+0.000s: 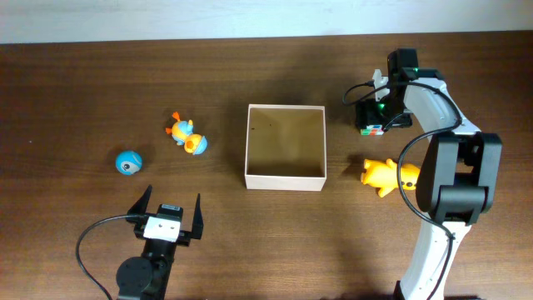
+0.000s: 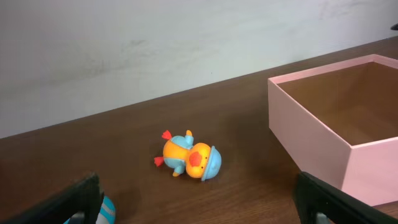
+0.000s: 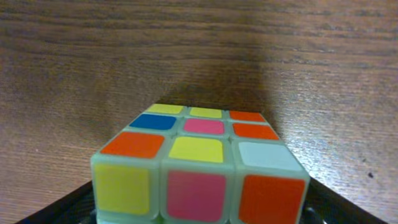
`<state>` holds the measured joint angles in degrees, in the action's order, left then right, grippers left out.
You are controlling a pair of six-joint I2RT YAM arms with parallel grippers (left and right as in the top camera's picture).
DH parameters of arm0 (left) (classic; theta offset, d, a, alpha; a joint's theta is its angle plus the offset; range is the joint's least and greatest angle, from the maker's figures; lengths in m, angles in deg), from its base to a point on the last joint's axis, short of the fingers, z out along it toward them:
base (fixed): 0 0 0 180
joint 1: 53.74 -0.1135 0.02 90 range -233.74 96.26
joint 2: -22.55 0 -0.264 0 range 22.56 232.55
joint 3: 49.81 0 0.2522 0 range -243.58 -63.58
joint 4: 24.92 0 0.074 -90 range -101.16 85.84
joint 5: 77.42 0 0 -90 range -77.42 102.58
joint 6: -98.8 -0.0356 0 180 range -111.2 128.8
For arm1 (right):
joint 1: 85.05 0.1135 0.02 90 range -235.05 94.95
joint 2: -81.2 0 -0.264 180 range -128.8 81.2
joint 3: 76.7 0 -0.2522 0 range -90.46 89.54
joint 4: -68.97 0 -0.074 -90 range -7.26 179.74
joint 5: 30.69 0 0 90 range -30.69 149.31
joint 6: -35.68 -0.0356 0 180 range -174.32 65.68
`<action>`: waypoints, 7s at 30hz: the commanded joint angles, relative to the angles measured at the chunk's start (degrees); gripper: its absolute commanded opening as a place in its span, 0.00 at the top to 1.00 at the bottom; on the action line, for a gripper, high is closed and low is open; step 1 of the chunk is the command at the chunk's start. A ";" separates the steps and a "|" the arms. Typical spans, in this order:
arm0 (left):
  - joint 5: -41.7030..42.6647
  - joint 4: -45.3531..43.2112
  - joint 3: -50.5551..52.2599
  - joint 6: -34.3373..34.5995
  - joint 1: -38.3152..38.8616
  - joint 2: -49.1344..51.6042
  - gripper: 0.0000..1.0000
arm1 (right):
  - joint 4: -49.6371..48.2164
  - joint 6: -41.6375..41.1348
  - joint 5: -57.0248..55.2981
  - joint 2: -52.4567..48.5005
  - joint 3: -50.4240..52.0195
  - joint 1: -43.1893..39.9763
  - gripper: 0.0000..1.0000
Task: Pack container
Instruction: 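Lower the right gripper and close it on the Rubik's cube, then lift the cube and carry it left over the pink box, then lower the cube into the box's back-left corner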
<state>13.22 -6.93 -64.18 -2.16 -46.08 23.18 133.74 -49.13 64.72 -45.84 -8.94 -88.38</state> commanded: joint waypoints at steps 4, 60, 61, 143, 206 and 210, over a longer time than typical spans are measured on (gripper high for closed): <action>0.04 0.44 0.11 -0.94 -0.33 -0.26 0.01 | -0.72 0.57 0.33 -0.83 -0.31 0.37 0.22; 0.04 0.44 0.11 -0.94 -0.33 -0.26 0.01 | 33.57 9.68 33.62 -0.59 -42.34 6.10 0.46; 0.04 0.44 0.11 -0.94 -0.33 -0.26 0.01 | 33.81 10.08 34.64 -0.61 -42.34 7.08 0.46; 0.04 0.44 0.11 -0.94 -0.33 -0.26 0.01 | 10.16 -27.08 -3.08 -9.18 -23.04 35.63 0.33; 0.04 0.44 0.11 -0.94 -0.33 -0.26 0.01 | 24.61 -21.94 -6.93 -8.09 -23.21 35.67 0.73; 0.04 0.44 0.11 -0.94 -0.33 -0.26 0.01 | 21.94 -21.94 -5.40 -8.09 -20.63 35.69 0.73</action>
<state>13.25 -6.93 -64.18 -2.19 -46.08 23.18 156.73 -70.81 58.21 -54.30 -31.23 -53.06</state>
